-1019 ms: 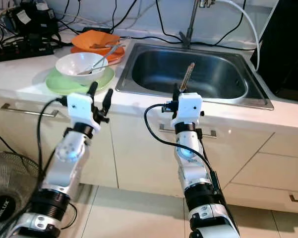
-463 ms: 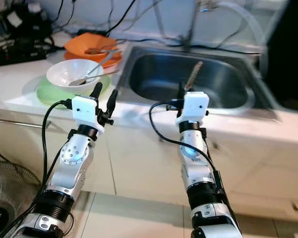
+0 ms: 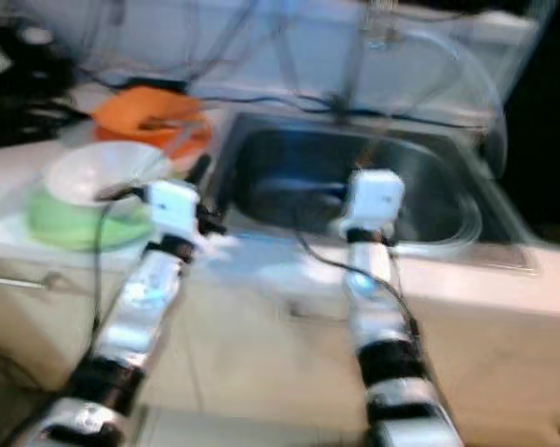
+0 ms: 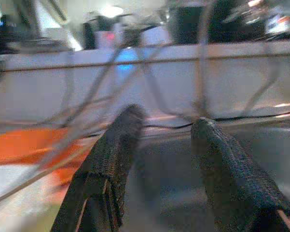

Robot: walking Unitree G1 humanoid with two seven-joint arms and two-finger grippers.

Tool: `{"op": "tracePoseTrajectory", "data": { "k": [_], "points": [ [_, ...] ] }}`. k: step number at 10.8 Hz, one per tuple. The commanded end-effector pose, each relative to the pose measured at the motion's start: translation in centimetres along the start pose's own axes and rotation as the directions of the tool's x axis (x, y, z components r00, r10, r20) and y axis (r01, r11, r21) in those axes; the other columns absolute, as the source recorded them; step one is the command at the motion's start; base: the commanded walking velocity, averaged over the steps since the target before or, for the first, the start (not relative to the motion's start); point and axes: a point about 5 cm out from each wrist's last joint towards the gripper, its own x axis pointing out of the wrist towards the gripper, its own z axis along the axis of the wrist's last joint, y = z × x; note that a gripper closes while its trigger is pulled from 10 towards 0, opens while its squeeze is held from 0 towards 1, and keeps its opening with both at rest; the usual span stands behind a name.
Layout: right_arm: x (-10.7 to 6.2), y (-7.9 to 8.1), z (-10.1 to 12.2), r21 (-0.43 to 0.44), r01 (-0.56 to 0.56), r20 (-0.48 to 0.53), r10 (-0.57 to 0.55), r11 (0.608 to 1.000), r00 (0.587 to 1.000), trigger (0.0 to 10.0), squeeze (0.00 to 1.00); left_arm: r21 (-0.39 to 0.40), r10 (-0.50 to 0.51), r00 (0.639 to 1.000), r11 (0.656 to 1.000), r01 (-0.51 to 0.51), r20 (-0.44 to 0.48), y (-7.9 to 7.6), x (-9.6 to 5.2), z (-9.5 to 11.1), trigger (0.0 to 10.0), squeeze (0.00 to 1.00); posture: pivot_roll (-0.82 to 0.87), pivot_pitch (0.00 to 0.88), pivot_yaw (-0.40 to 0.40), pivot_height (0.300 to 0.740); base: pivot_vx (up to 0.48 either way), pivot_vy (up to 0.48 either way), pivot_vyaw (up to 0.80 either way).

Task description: Kitchen organization

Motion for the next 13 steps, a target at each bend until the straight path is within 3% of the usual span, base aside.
{"op": "tracePoseTrajectory", "data": {
  "k": [1, 7, 11, 13],
  "points": [
    [0.3, -1.4, 0.5, -0.027, 0.030, 0.025, -0.030, 0.999, 0.999, 10.0, 0.00, -0.009, -0.034, 0.999, 0.999, 0.034, 0.025, -1.1, 0.3, 0.5, 10.0, 0.00, 0.18, 0.000, -0.031, 0.740, 0.000, 0.000, 0.00],
    [0.4, -1.5, 0.3, -0.033, 0.032, 0.016, -0.032, 0.999, 0.999, 10.0, 0.00, -0.035, -0.141, 0.988, 0.989, 0.143, 0.070, -3.1, 0.0, 1.2, 10.0, 0.00, 0.18, 0.000, -0.035, 0.740, 0.000, 0.000, 0.00],
    [1.6, -1.9, 0.1, -0.060, 0.011, -0.015, -0.012, 0.998, 1.000, 10.0, 0.00, 0.003, -0.116, 0.993, 0.993, 0.116, -0.001, -1.7, -1.2, -0.2, 10.0, 0.00, 0.19, 0.000, -0.041, 0.740, 0.000, 0.000, 0.00],
    [2.5, -1.7, -0.5, -0.052, -0.011, -0.069, 0.007, 0.999, 0.998, 10.0, 0.00, 0.026, -0.138, 0.990, 0.990, 0.139, -0.030, -1.8, -1.9, -0.6, 10.0, 0.00, 0.20, 0.000, -0.046, 0.740, 0.000, 0.000, 0.00]
  ]
}}
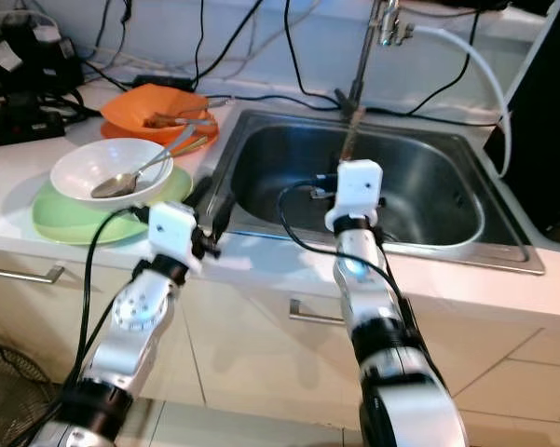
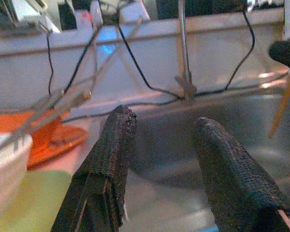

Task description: Kitchen organization

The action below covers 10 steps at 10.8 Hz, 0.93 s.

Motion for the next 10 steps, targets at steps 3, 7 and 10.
{"op": "tracePoseTrajectory", "data": {
  "k": [3, 7, 10],
  "points": [
    [1.1, 0.3, -0.1, 0.022, -0.007, -0.054, 0.008, 1.000, 0.998, 10.0, 0.00, 0.014, -0.022, 1.000, 1.000, 0.022, 0.001, 0.0, -0.5, 0.4, 10.0, 0.00, 0.22, 0.000, -0.048, 0.740, 0.000, 0.000, 0.00],
    [1.8, 1.5, -1.0, -0.003, -0.079, -0.188, 0.077, 0.997, 0.979, 10.0, 0.00, -0.044, -0.096, 0.994, 0.995, 0.093, -0.050, 0.2, -0.9, 0.7, 10.0, 0.00, 0.24, 0.000, -0.061, 0.740, 0.000, 0.000, 0.00],
    [2.1, 1.6, -1.0, -0.007, -0.086, -0.209, 0.082, 0.996, 0.974, 10.0, 0.00, -0.073, -0.190, 0.975, 0.980, 0.183, -0.113, -0.1, -1.1, 0.3, 10.0, 0.00, 0.24, 0.000, -0.058, 0.740, 0.000, 0.000, 0.00]
  ]
}}
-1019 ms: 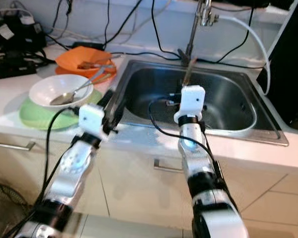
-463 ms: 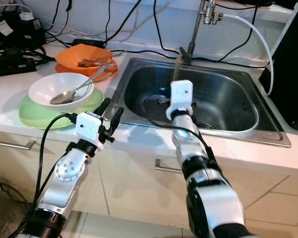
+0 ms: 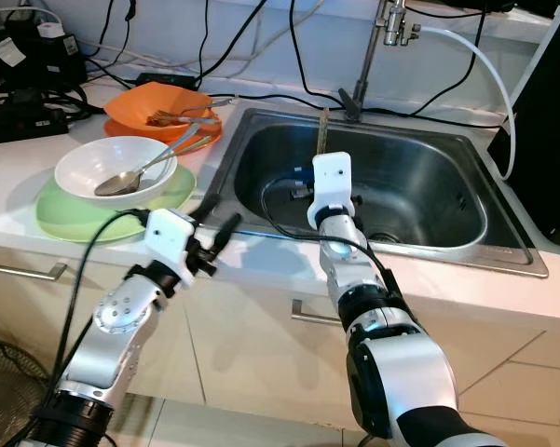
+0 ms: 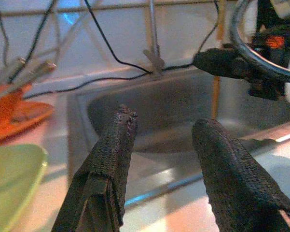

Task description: Kitchen organization

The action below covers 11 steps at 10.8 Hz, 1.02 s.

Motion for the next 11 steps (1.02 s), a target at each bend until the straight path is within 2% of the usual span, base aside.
{"op": "tracePoseTrajectory", "data": {
  "k": [1, 2, 8, 9, 11],
  "points": [
    [0.3, -0.3, 0.3, 0.006, -0.001, -0.016, 0.001, 1.000, 1.000, 10.0, 0.81, -0.001, -0.031, 0.999, 1.000, 0.031, -0.015, -0.4, -0.1, 0.1, 10.0, 0.00, 0.24, 0.000, -0.061, 0.740, 0.000, 0.000, 0.00],
    [0.3, -0.2, 0.3, 0.006, -0.005, -0.020, 0.005, 1.000, 1.000, 10.0, 1.00, -0.001, -0.035, 0.999, 0.999, 0.035, -0.016, -0.4, -0.1, 0.2, 10.0, 0.00, 0.24, 0.000, -0.062, 0.740, 0.000, 0.000, 0.00],
    [0.4, -0.1, 0.3, -0.011, -0.013, -0.021, 0.013, 1.000, 1.000, 10.0, 1.00, 0.009, -0.042, 0.999, 0.999, 0.042, -0.013, -0.5, 0.0, 0.5, 10.0, 0.00, 0.24, 0.000, -0.058, 0.740, 0.000, 0.000, 0.00],
    [0.4, 0.0, 0.4, -0.025, -0.013, -0.008, 0.013, 1.000, 1.000, 10.0, 0.00, 0.033, -0.015, 1.000, 0.999, 0.016, -0.006, -0.3, 0.0, 0.6, 10.0, 0.00, 0.25, 0.000, -0.057, 0.740, 0.000, 0.000, 0.00],
    [0.3, 0.1, 1.4, -0.006, -0.013, 0.087, 0.013, 1.000, 0.996, 10.0, 0.00, 0.047, 0.036, 0.998, 0.998, -0.039, 0.046, 0.0, 0.2, 1.2, 10.0, 0.00, 0.24, 0.000, -0.054, 0.740, 0.000, 0.000, 0.00]
  ]
}}
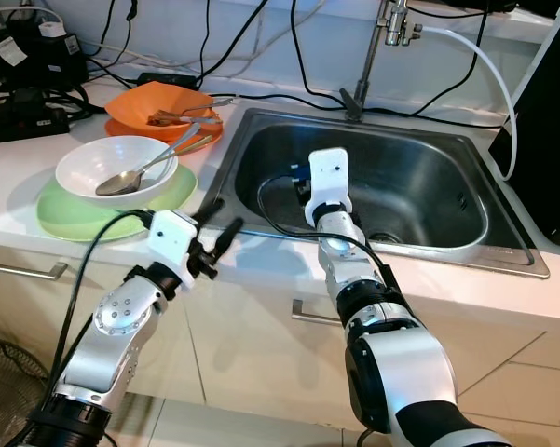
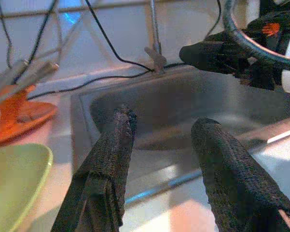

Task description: Kitchen organization

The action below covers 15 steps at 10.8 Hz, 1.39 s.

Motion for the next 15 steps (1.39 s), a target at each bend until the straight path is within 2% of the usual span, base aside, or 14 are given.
{"op": "tracePoseTrajectory", "data": {
  "k": [1, 2, 4, 6, 7, 9, 10, 12, 14, 15],
  "points": [
    [-0.1, -0.1, 0.5, 0.004, 0.006, 0.051, -0.006, 1.000, 0.999, 10.0, 0.00, 0.033, 0.027, 0.998, 0.999, -0.029, 0.048, 0.2, 0.3, 0.9, 10.0, 0.00, 0.23, 0.000, -0.053, 0.740, 0.000, 0.000, 0.00],
    [-0.2, 0.0, 0.6, 0.006, 0.007, 0.074, -0.007, 1.000, 0.997, 10.0, 0.00, 0.047, 0.049, 0.997, 0.998, -0.052, 0.060, 0.4, 0.4, 1.1, 10.0, 0.00, 0.23, 0.000, -0.052, 0.740, 0.000, 0.000, 0.00],
    [-1.5, 1.3, 0.1, 0.012, -0.005, 0.136, 0.004, 1.000, 0.991, 10.0, 0.00, 0.122, 0.139, 0.984, 0.981, -0.152, 0.107, 1.4, 0.5, 1.8, 10.0, 0.00, 0.23, 0.000, -0.051, 0.740, 0.000, 0.000, 0.00],
    [-2.7, 2.6, -1.2, 0.057, -0.006, 0.111, 0.000, 0.998, 0.994, 10.0, 0.00, 0.146, 0.218, 0.967, 0.961, -0.237, 0.130, 2.8, 0.6, 2.2, 10.0, 0.00, 0.23, 0.000, -0.050, 0.740, 0.000, 0.000, 0.00],
    [-3.0, 3.4, -1.5, 0.061, -0.024, 0.104, 0.018, 0.998, 0.994, 10.0, 0.00, 0.126, 0.264, 0.953, 0.951, -0.283, 0.148, 3.8, 0.9, 2.7, 10.0, 0.00, 0.23, 0.000, -0.044, 0.740, 0.000, 0.000, 0.00],
    [-3.0, 3.4, -1.3, 0.063, -0.022, 0.107, 0.015, 0.998, 0.994, 10.0, 0.00, 0.114, 0.331, 0.936, 0.932, -0.344, 0.123, 5.0, 1.0, 2.4, 10.0, 0.00, 0.23, 0.000, -0.046, 0.740, 0.000, 0.000, 0.00],
    [-3.0, 3.3, -1.3, 0.059, -0.018, 0.106, 0.012, 0.998, 0.994, 10.0, 0.00, 0.079, 0.373, 0.922, 0.921, -0.381, 0.100, 5.4, 0.9, 2.1, 10.0, 0.00, 0.23, 0.000, -0.046, 0.740, 0.000, 0.000, 0.00],
    [-3.0, 3.1, -1.2, 0.056, -0.014, 0.103, 0.008, 0.998, 0.995, 10.0, 0.00, 0.025, 0.402, 0.914, 0.914, -0.404, 0.060, 5.7, 0.7, 1.5, 10.0, 0.00, 0.23, 0.000, -0.049, 0.740, 0.000, 0.000, 0.00],
    [-3.0, 3.2, -1.2, 0.056, -0.015, 0.103, 0.009, 0.998, 0.995, 10.0, 0.00, 0.008, 0.417, 0.908, 0.909, -0.417, 0.050, 5.8, 0.4, 1.4, 10.0, 0.00, 0.23, 0.000, -0.050, 0.740, 0.000, 0.000, 0.00],
    [-3.0, 3.2, -1.1, 0.055, -0.016, 0.101, 0.011, 0.998, 0.995, 10.0, 0.00, -0.001, 0.441, 0.896, 0.897, -0.442, 0.038, 6.2, -0.2, 1.1, 10.0, 0.00, 0.24, 0.002, -0.054, 0.740, 0.000, 0.000, 0.00]
  ]
}}
